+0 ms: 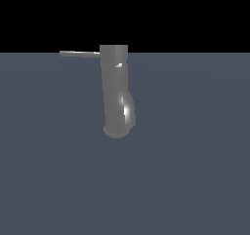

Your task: Turn on the faucet by rotating a designated handle.

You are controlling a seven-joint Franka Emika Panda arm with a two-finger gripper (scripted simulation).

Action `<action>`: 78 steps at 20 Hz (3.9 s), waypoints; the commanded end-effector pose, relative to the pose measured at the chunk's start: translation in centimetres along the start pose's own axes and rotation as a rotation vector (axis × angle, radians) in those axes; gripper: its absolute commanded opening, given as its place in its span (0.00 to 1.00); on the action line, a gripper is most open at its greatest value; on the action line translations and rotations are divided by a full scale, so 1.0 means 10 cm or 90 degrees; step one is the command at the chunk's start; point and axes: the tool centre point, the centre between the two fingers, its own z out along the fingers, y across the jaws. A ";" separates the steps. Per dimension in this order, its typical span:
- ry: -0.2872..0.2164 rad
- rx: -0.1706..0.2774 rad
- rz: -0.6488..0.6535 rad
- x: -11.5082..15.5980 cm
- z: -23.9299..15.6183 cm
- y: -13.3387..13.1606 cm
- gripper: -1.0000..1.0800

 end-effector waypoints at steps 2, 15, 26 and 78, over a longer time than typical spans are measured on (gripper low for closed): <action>-0.002 -0.001 0.051 0.08 0.12 -0.16 0.00; 0.006 -0.012 0.239 0.33 0.61 -0.74 0.00; 0.033 -0.022 0.394 0.46 1.10 -1.21 0.00; 0.066 -0.023 0.506 -0.05 1.48 -0.91 0.00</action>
